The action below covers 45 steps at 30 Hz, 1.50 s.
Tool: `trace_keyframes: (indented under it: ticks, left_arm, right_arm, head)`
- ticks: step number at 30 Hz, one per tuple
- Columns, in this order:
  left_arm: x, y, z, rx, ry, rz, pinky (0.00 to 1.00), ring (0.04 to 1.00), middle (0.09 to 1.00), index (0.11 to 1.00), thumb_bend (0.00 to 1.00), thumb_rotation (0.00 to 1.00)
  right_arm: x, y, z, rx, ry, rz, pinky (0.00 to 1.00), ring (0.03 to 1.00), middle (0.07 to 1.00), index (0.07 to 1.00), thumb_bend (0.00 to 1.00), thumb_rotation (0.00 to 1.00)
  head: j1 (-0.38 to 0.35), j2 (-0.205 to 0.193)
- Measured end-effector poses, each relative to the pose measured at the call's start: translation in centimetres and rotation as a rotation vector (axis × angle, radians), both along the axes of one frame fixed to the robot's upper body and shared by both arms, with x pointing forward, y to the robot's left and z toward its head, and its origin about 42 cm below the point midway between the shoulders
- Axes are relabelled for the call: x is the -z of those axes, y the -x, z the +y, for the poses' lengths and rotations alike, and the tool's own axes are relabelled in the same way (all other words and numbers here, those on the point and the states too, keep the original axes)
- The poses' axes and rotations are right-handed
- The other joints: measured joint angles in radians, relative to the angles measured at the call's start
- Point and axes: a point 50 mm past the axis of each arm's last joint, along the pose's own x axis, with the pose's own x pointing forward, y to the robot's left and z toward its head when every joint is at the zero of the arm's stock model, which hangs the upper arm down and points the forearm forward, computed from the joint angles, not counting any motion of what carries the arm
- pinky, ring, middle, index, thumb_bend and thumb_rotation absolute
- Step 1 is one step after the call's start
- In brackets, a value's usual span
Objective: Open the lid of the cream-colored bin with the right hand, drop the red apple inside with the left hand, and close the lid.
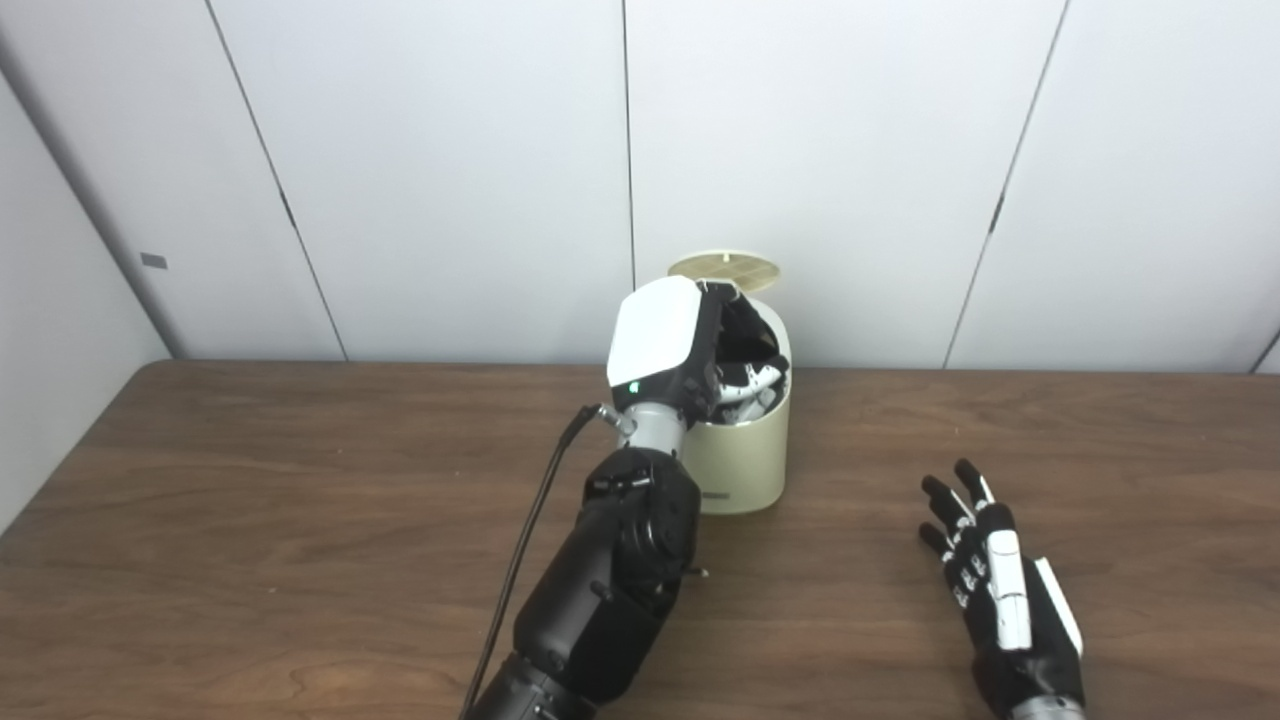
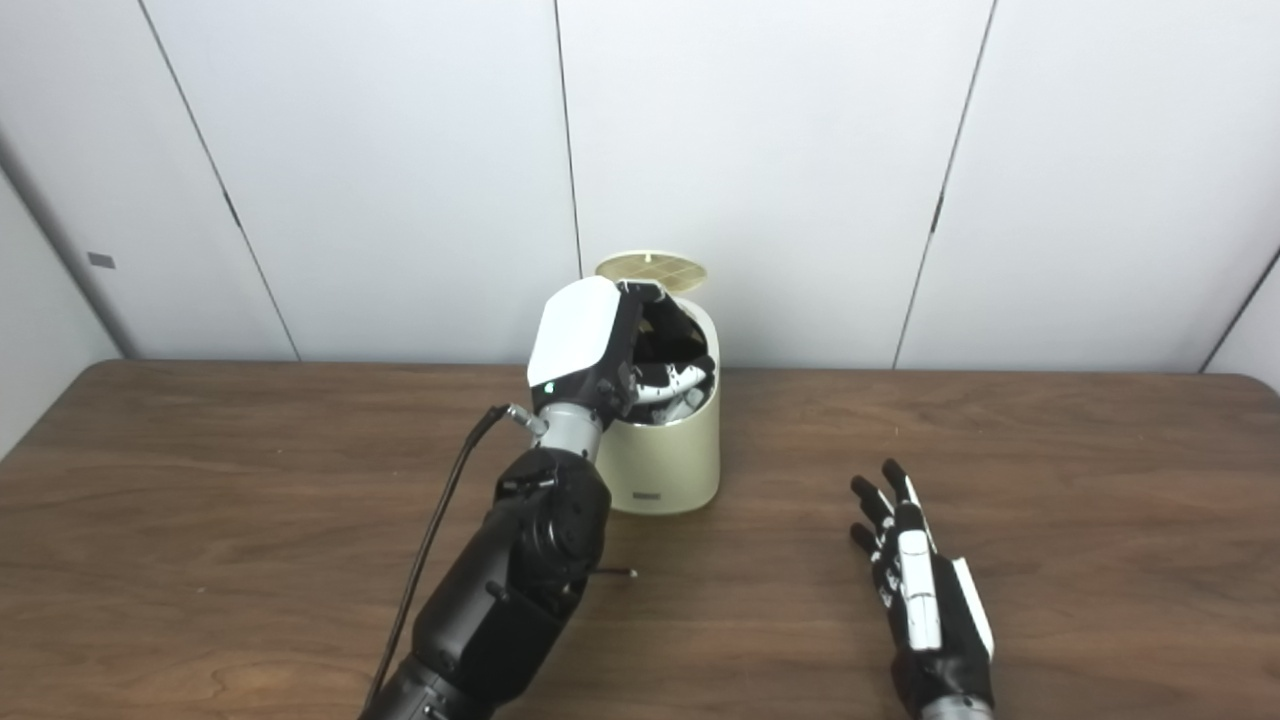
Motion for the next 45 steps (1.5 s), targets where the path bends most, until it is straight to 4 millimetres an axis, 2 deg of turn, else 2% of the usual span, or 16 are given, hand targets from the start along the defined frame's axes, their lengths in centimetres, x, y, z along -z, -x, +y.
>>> trace_keyframes:
  ticks: [8, 16, 18, 23, 26, 29, 35, 37, 41, 45]
  left_arm:
    - [0.1, 0.1, 1.2, 0.021, 0.046, -0.065, 0.30, 0.401, 0.481, 0.523, 0.47, 0.00]
    - [-0.1, 0.4, 3.3, 0.008, 0.103, -0.112, 0.32, 0.376, 0.457, 0.505, 0.47, 0.00]
    - [-0.4, 0.6, 3.9, 0.003, 0.101, -0.133, 0.35, 0.379, 0.460, 0.501, 0.47, 0.00]
    - [-0.9, 1.1, 4.9, 0.000, 0.097, -0.159, 0.34, 0.396, 0.475, 0.513, 0.47, 0.00]
    - [-0.7, 1.3, 5.3, 0.001, 0.118, -0.143, 0.33, 0.414, 0.509, 0.487, 0.47, 0.00]
    - [-1.1, 2.0, 6.0, 0.004, 0.176, -0.133, 0.32, 0.395, 0.485, 0.494, 0.47, 0.00]
    - [-1.3, 3.3, 7.9, -0.015, 0.303, -0.109, 0.32, 0.426, 0.505, 0.479, 0.47, 0.00]
    - [-1.0, 3.9, 8.6, -0.024, 0.338, -0.101, 0.32, 0.430, 0.504, 0.478, 0.47, 0.00]
    - [-0.1, 5.4, 9.9, -0.043, 0.417, -0.063, 0.38, 0.448, 0.494, 0.446, 0.48, 0.00]
    - [1.0, 7.2, 10.9, -0.047, 0.500, -0.033, 0.36, 0.452, 0.497, 0.478, 0.48, 0.00]
  right_arm:
    - [0.1, -0.2, -0.2, -0.007, 0.011, -0.003, 0.97, 0.978, 0.924, 1.000, 0.54, 1.00]
    - [0.1, -0.2, -0.3, -0.009, 0.019, 0.000, 0.97, 0.975, 0.925, 1.000, 0.55, 1.00]
    - [0.1, -0.2, -0.3, -0.011, 0.021, 0.001, 0.96, 0.974, 0.927, 1.000, 0.55, 1.00]
    - [0.2, -0.2, -0.2, -0.013, 0.023, 0.002, 0.97, 0.969, 0.927, 1.000, 0.56, 1.00]
    - [0.1, -0.2, -0.3, -0.012, 0.022, 0.002, 0.96, 0.964, 0.921, 1.000, 0.56, 1.00]
    - [0.1, -0.3, -0.2, -0.012, 0.023, 0.001, 0.96, 0.967, 0.921, 1.000, 0.56, 1.00]
    - [0.1, -0.3, -0.3, -0.013, 0.022, 0.001, 0.97, 0.978, 0.926, 1.000, 0.56, 1.00]
    - [0.1, -0.3, -0.3, -0.011, 0.018, 0.001, 0.98, 0.981, 0.927, 1.000, 0.56, 1.00]
    - [0.1, -0.3, -0.4, -0.011, 0.015, 0.001, 0.98, 0.981, 0.926, 1.000, 0.56, 1.00]
    - [0.1, -0.3, -0.4, -0.010, 0.014, -0.001, 0.97, 0.979, 0.923, 0.998, 0.58, 1.00]
  head:
    - [0.000, -0.002]
    - [0.002, 0.000]
    - [0.002, 0.000]
    - [-0.002, 0.000]
    - [-0.002, -0.002]
    - [0.000, -0.002]
    - [0.000, 0.002]
    - [0.000, 0.002]
    - [0.000, 0.008]
    - [-0.002, 0.011]
